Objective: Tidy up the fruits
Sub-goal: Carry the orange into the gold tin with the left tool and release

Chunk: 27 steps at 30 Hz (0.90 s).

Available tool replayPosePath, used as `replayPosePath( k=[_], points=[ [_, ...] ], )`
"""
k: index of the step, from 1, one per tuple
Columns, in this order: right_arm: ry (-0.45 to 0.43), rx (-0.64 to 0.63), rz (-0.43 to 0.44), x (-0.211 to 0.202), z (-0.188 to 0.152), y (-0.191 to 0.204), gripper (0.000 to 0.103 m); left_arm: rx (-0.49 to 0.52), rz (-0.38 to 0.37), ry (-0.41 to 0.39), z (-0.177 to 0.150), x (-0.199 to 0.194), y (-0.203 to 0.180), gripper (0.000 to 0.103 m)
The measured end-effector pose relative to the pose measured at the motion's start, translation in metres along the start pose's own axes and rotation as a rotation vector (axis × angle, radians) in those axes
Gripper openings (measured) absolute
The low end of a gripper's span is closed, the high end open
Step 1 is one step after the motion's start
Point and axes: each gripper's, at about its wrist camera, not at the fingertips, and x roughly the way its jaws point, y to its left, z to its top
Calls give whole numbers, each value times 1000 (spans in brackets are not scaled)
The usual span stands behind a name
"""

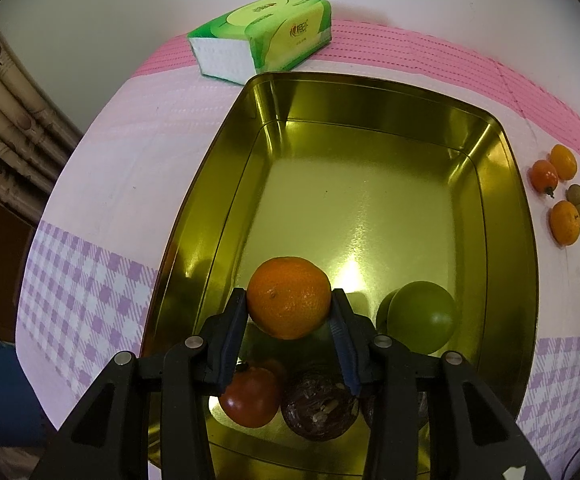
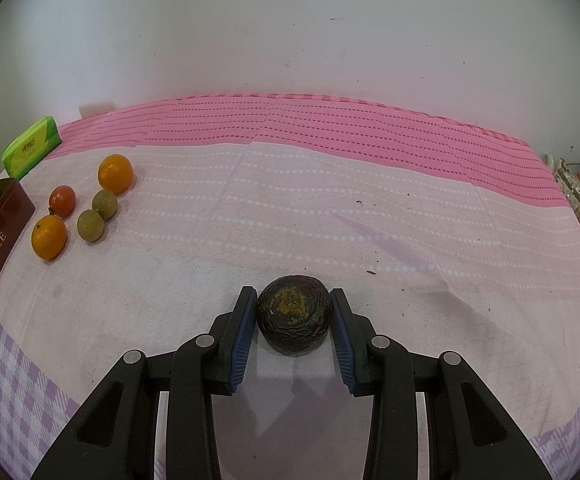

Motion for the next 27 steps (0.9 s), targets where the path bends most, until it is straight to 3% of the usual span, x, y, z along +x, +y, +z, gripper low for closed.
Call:
replayPosePath(
  k=[7,10,27],
  points=[
    [0,0,0,0,-1,1,38,4,0,-11,0,-7,-1,40],
    [0,-1,-1,0,-1,1,38,1,1,-23,1,-14,0,53],
    [0,-1,-1,1,0,1,38,-20,-14,-106,-15,-55,20,70]
  ],
)
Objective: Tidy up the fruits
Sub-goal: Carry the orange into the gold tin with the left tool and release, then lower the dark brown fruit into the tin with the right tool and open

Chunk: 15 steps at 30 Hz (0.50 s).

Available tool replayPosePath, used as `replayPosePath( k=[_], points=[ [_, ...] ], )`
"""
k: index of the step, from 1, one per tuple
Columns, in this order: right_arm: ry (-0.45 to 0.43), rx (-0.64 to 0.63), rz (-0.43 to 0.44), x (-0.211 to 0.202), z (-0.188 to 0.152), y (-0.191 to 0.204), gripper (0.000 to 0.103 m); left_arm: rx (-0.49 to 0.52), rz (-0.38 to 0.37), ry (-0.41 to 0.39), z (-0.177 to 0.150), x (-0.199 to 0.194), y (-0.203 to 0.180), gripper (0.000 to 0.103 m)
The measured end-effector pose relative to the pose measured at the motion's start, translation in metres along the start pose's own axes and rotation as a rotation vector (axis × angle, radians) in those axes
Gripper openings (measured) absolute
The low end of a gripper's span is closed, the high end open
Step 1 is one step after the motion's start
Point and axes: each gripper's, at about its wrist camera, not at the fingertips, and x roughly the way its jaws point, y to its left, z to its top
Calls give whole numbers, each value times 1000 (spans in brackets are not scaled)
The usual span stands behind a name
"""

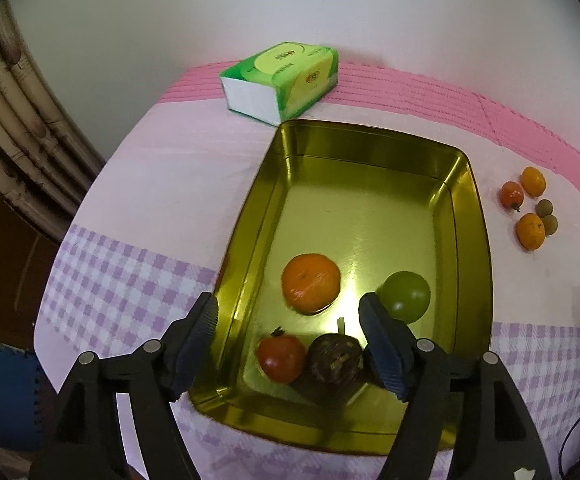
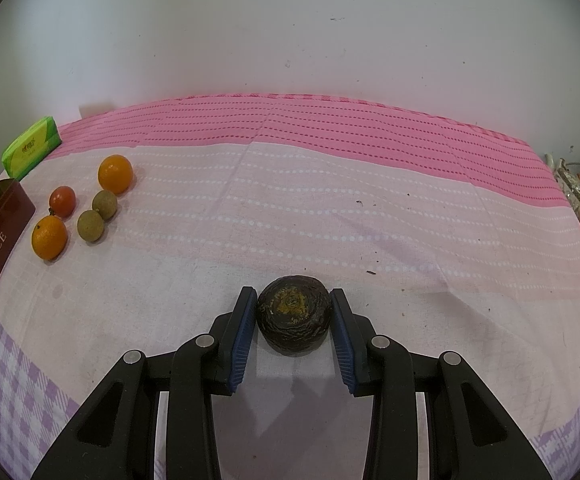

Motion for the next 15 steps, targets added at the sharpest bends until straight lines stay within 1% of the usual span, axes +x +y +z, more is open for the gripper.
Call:
replayPosePath(
  k=[2,3,4,6,11,15],
  points=[
    [0,3,-3,1,0,0,37,-11,4,-1,-3,-3,4,70],
    [0,3,-1,1,0,0,37,-14,3,-3,-4,-5,5,72],
    [1,6,-3,1,1,0,37,-18,4,-7,-5,-7,7,79],
    [7,6,-8,1,2,2,37,-25,7,-20,-8,-12,11,84],
    [13,8,-13,0,7,8,36,-26,15,-44,-14,-20,18,84],
    [-8,-1,11,-13,14,17,36,-43,18,-62,-19,-24,25,89]
  ],
)
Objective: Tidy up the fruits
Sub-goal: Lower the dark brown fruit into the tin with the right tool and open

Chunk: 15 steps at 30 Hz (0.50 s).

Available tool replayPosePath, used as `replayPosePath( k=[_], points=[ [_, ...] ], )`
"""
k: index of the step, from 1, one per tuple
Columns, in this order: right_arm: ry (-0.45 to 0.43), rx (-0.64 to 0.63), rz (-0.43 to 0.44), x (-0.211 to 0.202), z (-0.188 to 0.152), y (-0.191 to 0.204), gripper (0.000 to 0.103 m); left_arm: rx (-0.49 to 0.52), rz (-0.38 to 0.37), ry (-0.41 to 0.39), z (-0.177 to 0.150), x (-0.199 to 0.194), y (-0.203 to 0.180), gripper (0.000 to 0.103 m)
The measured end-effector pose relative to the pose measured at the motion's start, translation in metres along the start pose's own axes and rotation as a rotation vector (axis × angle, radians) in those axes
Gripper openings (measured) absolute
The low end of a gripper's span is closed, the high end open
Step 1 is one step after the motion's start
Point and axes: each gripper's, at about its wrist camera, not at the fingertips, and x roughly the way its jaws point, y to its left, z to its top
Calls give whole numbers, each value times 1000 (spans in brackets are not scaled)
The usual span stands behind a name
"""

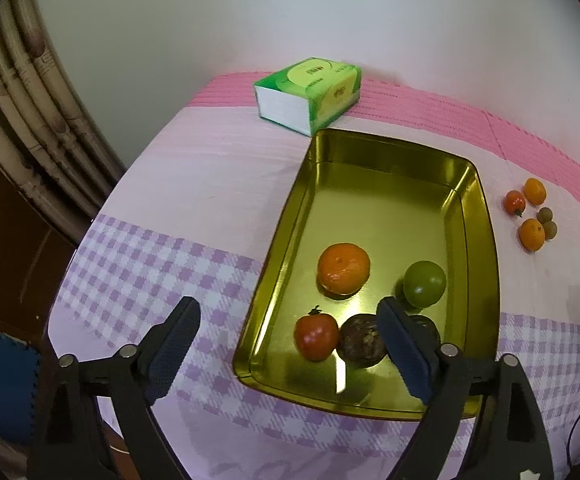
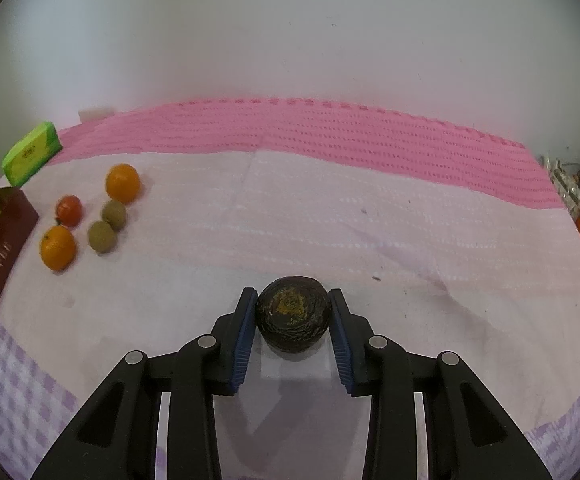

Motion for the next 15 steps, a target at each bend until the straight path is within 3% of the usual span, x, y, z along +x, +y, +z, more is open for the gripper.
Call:
replayPosePath(
  k=[6,15],
  points=[
    [-39,-59,86,-27,13,38,36,-34,8,-31,-4,-2,11,93],
    [-72,-209,270,-63,27,139,36,-76,9,-32,-11,-3,27,95]
  ],
)
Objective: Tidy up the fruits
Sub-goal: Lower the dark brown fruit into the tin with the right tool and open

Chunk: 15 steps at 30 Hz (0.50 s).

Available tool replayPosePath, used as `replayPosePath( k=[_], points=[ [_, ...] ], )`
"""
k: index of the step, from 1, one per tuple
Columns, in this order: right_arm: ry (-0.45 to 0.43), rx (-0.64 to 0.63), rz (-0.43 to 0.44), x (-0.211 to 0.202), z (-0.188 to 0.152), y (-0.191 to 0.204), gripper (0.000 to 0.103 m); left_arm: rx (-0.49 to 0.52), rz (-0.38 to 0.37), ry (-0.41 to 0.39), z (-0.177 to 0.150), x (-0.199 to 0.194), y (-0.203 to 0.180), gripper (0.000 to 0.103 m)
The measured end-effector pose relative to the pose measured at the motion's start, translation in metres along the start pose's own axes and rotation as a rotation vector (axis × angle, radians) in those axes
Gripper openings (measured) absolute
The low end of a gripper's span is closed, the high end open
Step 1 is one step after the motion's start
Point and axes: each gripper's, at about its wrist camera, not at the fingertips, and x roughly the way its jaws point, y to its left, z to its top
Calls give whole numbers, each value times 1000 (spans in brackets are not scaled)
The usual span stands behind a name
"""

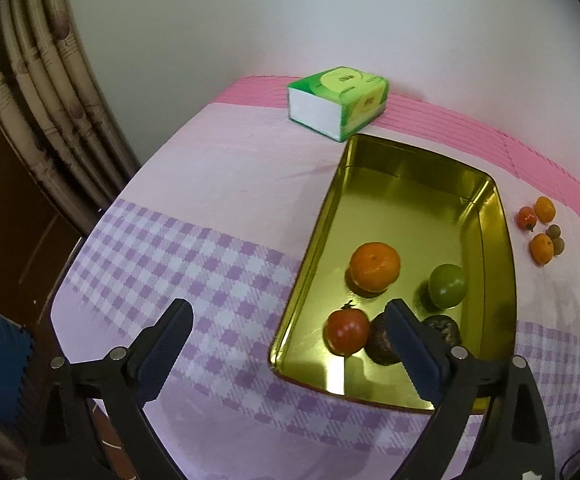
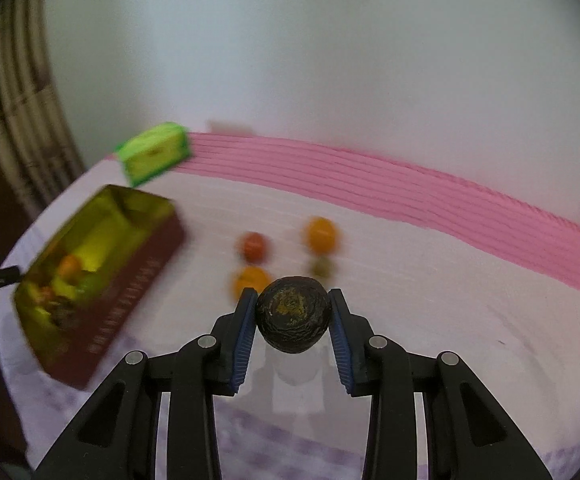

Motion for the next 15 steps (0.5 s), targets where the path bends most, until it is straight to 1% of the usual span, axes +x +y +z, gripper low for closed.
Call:
replayPosePath(
  k=[7,11,13,15],
  points=[
    [30,-105,141,9,17,79,36,-54,7,-14,0,-5,17,97],
    [50,-154,194,20,18,116,36,-74,23,-13,1,-3,22,97],
    [67,-179,215,26,16,132,36,-85,19,-6,1,-1,24,97],
    [81,-196,225,30,13,141,36,-93,20,-3,1,0,26,97]
  ],
)
